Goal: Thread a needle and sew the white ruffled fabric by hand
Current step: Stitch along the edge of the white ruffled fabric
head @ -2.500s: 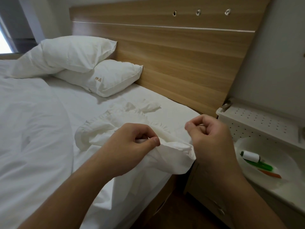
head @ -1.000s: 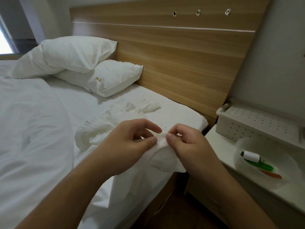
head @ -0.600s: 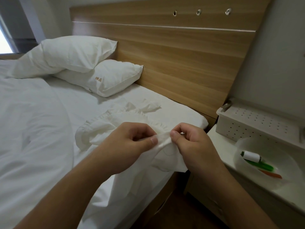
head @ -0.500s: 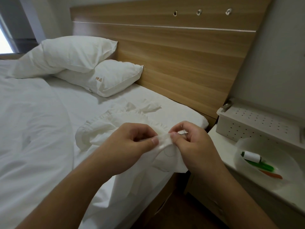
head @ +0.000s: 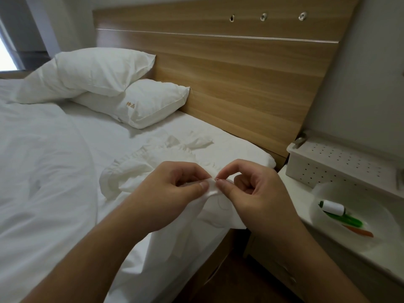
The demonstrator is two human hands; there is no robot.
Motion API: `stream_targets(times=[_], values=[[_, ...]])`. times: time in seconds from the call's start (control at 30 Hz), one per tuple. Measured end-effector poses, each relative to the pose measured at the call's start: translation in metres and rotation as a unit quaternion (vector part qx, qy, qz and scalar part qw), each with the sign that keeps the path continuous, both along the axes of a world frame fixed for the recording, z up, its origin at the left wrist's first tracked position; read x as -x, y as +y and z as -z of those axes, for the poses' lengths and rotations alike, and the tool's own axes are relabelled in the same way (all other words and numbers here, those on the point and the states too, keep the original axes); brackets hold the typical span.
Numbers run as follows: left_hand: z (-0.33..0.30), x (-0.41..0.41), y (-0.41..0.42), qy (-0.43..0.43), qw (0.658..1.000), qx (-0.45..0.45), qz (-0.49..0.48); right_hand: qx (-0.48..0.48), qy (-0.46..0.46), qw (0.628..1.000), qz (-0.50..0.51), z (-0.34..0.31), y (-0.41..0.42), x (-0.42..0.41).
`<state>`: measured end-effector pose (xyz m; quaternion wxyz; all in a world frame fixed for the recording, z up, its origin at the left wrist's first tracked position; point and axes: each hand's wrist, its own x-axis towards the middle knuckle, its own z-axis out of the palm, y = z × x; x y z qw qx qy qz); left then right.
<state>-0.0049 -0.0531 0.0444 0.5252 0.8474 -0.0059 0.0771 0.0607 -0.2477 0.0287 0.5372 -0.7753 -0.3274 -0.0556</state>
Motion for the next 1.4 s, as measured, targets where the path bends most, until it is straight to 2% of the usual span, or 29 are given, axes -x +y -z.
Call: stream_targets(times=[0.5,0.7,0.83,1.03,1.27,1.4], values=[[-0.001,0.001,0.0,0.017,1.0,0.022,-0.009,-0.083,0.136,0.987,0.012,-0.002,-0.002,-0.003],[-0.002,0.001,-0.001,0.001,0.999,0.035,-0.001,-0.03,0.026,0.999,0.002,-0.004,0.0,0.007],[-0.001,0.001,-0.001,-0.009,0.999,0.034,0.002,0.021,-0.013,0.999,0.038,0.0,0.004,0.008],[0.001,0.0,-0.003,-0.025,1.0,0.011,0.002,-0.039,0.063,0.997,-0.005,-0.002,0.001,0.004],[0.005,-0.003,-0.002,-0.024,0.999,0.015,-0.028,-0.125,0.173,0.973,-0.084,-0.008,-0.005,0.001],[0.004,-0.002,-0.002,-0.024,0.999,0.021,-0.026,-0.088,0.193,0.966,-0.145,-0.012,-0.01,0.002]])
